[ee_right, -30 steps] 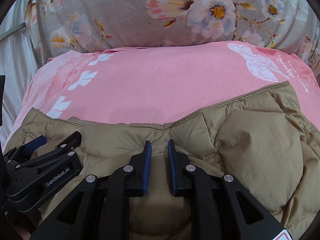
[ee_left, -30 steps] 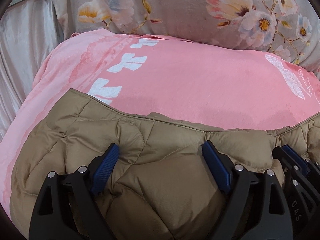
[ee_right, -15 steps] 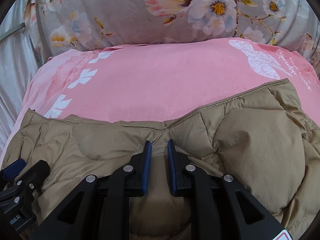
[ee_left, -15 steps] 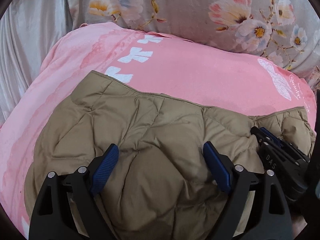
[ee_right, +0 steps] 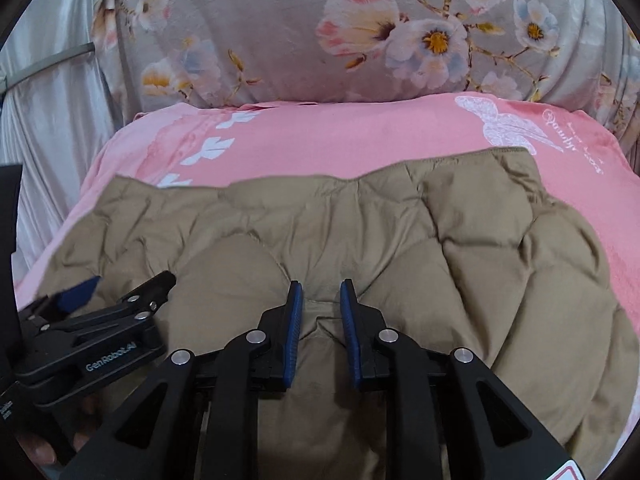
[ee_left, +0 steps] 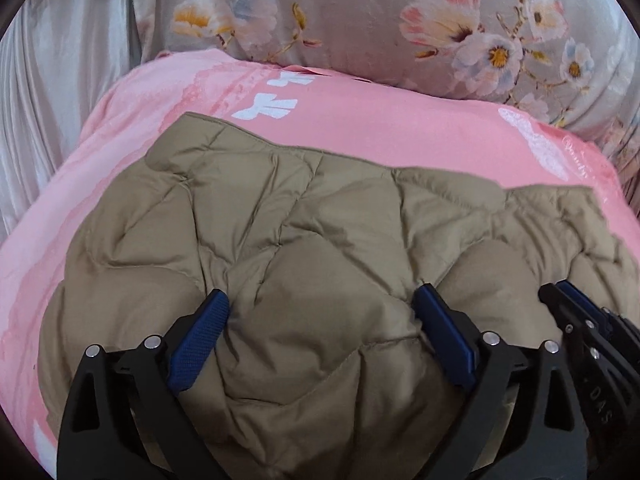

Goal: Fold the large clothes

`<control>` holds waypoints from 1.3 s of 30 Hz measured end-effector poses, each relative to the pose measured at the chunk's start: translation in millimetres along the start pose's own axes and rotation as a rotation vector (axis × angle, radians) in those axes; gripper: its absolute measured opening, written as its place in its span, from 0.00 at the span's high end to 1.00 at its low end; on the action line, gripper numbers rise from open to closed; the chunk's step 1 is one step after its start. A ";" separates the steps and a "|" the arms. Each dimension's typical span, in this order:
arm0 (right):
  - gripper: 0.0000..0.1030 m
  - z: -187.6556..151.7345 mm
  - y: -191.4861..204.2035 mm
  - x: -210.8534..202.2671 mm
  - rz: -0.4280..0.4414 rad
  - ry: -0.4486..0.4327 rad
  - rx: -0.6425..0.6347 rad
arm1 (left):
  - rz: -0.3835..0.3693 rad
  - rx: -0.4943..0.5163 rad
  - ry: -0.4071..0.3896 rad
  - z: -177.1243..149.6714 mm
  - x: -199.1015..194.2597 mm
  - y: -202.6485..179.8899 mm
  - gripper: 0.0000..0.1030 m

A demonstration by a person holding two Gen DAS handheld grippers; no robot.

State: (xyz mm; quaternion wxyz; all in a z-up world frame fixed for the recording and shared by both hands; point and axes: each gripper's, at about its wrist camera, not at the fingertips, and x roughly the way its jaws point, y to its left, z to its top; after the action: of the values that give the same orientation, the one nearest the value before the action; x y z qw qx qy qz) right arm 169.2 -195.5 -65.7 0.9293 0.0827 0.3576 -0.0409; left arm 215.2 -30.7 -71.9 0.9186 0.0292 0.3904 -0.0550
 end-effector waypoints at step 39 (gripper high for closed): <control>0.81 -5.4 8.3 9.8 -0.056 0.010 -0.041 | 0.091 0.037 -0.027 -7.1 8.2 -11.6 0.07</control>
State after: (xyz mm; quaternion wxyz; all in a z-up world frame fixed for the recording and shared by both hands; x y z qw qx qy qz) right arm 174.1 -186.5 -75.2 0.9275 0.0537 0.3653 -0.0588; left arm 214.3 -42.2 -82.8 0.9246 0.0633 0.3750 -0.0206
